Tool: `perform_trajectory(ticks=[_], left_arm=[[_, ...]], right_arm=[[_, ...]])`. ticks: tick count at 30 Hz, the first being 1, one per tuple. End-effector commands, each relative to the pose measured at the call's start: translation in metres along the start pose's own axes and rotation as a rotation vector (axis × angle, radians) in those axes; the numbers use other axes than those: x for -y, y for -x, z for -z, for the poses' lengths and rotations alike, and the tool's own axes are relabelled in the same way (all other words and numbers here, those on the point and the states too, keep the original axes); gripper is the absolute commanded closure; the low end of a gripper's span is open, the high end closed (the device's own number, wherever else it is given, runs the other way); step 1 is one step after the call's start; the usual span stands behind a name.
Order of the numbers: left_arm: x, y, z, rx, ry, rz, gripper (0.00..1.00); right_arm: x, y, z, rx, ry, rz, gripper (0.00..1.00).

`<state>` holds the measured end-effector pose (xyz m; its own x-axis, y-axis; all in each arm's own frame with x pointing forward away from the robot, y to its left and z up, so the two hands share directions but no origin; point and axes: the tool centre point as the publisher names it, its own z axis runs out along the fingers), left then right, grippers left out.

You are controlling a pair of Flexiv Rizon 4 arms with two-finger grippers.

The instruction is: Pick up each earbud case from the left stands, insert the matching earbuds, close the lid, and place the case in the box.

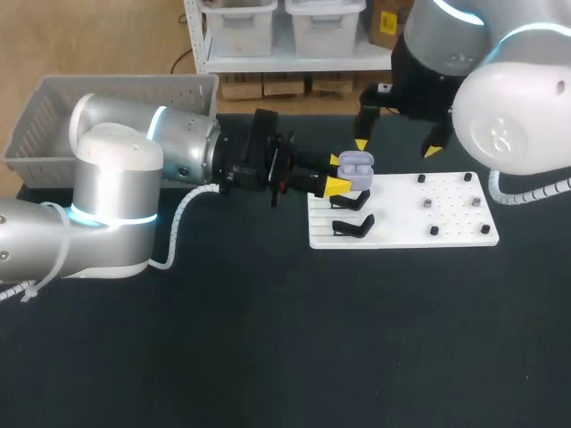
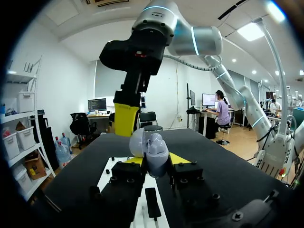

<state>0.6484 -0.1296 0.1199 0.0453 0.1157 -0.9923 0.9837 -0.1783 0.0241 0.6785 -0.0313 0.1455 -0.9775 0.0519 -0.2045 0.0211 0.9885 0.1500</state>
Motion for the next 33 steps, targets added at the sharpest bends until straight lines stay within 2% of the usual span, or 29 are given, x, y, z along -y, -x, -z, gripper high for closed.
perform_trajectory(ticks=[1,6,8,13,16,18,23,27,33], left_arm=[[-0.001,0.000,0.000,0.000,-0.001,0.000,1.00],[-0.001,0.000,0.000,0.000,-0.001,0.000,1.00],[-0.001,0.000,0.000,0.000,-0.001,0.000,1.00],[-0.001,0.000,0.000,0.000,-0.001,0.000,1.00],[-0.001,0.000,0.000,0.000,-0.001,0.000,1.00],[-0.001,0.001,0.003,-0.020,0.019,0.019,1.00],[0.002,0.010,0.028,-0.085,0.166,0.097,1.00],[0.007,0.021,0.059,-0.103,0.311,0.130,1.00],[0.005,0.037,0.105,-0.142,0.505,0.112,1.00]], right_arm=[[0.000,-0.009,0.006,-0.016,0.006,0.003,0.00],[-0.003,-0.017,0.004,-0.048,0.007,0.016,0.00],[-0.003,-0.018,0.004,-0.033,0.007,0.029,0.00],[-0.002,-0.011,0.024,0.140,0.070,0.022,0.00],[-0.003,-0.014,0.049,0.278,0.156,0.083,0.00],[-0.002,-0.017,0.061,0.351,0.183,0.120,0.00],[0.003,-0.033,0.090,0.441,0.248,0.128,0.00],[0.006,-0.045,0.099,0.442,0.290,0.107,0.00],[0.003,-0.050,0.100,0.440,0.334,0.103,0.00]])
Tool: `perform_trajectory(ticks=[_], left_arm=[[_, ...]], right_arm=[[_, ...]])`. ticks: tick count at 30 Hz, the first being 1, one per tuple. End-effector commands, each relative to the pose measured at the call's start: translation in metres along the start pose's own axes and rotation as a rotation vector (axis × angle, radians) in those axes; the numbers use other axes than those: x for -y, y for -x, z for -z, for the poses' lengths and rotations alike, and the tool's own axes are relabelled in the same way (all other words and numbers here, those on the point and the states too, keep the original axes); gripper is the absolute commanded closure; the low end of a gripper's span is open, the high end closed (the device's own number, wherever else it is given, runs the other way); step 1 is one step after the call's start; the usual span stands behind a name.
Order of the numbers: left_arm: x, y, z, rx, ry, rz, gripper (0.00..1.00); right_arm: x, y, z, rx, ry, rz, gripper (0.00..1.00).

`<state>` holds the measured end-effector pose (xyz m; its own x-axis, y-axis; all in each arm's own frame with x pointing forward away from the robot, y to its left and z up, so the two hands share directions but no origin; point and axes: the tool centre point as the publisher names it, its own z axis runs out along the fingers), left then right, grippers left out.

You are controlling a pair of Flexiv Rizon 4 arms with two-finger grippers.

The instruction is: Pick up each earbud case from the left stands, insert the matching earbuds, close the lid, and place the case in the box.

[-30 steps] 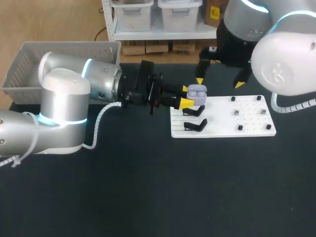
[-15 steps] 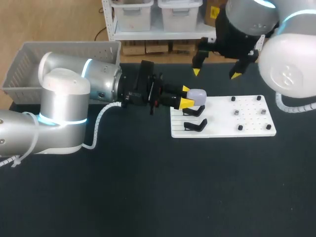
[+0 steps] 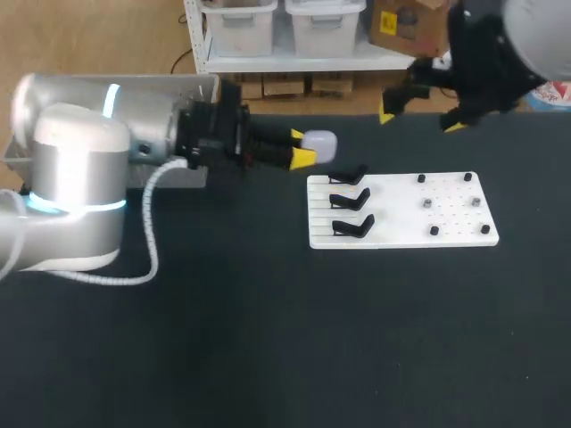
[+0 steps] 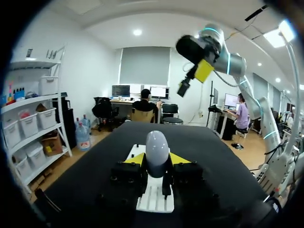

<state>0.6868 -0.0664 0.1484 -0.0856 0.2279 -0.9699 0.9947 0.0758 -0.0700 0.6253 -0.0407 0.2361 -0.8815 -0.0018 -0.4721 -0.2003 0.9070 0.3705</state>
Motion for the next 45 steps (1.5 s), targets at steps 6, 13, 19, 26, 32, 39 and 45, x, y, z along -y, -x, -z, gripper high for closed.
perform_trajectory(ticks=[6,13,19,26,32,39,45], left_arm=[[0.004,0.010,0.092,-0.057,0.473,-0.020,1.00],[-0.028,0.002,0.147,-0.104,0.648,-0.032,1.00],[-0.065,-0.010,0.185,-0.154,0.744,-0.022,1.00],[-0.108,-0.043,0.225,-0.209,0.791,0.023,1.00],[-0.137,-0.069,0.257,-0.249,0.846,0.073,1.00],[-0.163,-0.072,0.288,-0.282,0.889,0.065,1.00],[-0.168,-0.062,0.303,-0.264,0.900,0.054,0.00]], right_arm=[[0.002,-0.017,0.005,0.181,0.032,-0.010,0.00],[0.002,-0.017,0.005,0.181,0.032,-0.010,0.00],[0.002,-0.017,0.005,0.181,0.032,-0.010,0.00],[0.002,-0.017,0.005,0.181,0.032,-0.010,0.00],[0.002,-0.017,0.005,0.181,0.032,-0.010,0.00],[0.002,-0.017,0.005,0.181,0.032,-0.010,0.00],[0.002,-0.017,0.005,0.181,0.032,-0.010,0.00]])
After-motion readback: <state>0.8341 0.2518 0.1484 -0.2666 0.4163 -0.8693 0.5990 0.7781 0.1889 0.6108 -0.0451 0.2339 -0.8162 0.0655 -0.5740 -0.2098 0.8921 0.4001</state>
